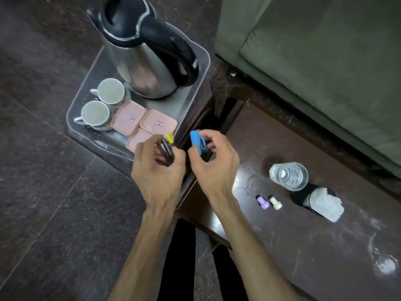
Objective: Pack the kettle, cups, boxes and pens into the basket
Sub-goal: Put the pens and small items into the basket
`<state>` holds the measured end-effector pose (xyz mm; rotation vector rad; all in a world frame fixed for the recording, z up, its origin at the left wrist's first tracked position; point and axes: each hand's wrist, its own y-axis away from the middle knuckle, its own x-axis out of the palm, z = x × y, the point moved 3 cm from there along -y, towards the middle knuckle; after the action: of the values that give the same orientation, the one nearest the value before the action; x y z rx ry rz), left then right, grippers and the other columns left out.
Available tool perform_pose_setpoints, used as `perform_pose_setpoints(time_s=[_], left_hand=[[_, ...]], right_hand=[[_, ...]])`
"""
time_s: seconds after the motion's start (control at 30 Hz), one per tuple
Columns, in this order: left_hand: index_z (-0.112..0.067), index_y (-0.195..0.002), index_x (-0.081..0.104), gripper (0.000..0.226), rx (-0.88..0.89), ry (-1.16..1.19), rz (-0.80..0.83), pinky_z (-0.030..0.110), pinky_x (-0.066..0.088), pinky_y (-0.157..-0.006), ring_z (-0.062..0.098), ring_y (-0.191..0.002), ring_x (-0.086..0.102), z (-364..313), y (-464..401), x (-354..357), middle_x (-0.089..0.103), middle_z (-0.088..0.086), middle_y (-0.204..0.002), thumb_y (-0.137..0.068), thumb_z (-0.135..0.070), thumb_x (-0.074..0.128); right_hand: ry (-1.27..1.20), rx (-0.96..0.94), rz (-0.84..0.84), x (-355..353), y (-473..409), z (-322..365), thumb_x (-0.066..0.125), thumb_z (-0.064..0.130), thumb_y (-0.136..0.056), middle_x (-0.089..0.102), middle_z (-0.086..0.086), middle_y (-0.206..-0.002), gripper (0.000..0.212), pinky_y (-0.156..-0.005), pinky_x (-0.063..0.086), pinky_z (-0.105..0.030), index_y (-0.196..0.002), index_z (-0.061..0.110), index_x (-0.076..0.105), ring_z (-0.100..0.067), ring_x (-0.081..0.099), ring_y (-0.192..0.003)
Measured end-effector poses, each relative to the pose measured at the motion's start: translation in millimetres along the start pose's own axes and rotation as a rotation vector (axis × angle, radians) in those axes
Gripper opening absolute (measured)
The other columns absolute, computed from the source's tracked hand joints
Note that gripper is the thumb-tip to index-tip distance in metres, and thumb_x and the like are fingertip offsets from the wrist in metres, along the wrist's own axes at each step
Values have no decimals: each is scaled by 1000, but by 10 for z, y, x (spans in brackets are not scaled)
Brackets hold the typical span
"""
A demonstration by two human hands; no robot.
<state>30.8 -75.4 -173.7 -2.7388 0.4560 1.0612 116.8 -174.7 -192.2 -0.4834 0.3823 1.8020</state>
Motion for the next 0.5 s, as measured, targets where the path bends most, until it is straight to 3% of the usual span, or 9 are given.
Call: perform_pose_setpoints(time_s=[0.13,0.33,0.5], left_hand=[[-15,-108,75,34,-114,-46,-7,42,55,-89,28,-87,71,137,-548,-251,75,7,-93,-78,-29,76],[-16,-94,74,29,-171,-357,247,45,54,-78,44,-94,70,472,-874,-175,76,18,-90,-84,-42,71],[-11,-109,74,37,-64,-428,242,49,51,-82,46,-100,63,517,-858,-124,74,24,-99,-84,-39,70]], right_hand=[[64,-195,101,450,-263,475,75,17,-77,76,5,-101,26,-85,52,-39,-103,17,77,-20,68,-91],[470,-269,474,1017,-305,486,68,32,-87,79,6,-96,12,-94,33,-35,-93,23,75,-15,70,-96],[388,-232,428,969,-266,438,73,29,-85,78,6,-88,7,-96,37,-35,-84,22,75,-18,68,-89]])
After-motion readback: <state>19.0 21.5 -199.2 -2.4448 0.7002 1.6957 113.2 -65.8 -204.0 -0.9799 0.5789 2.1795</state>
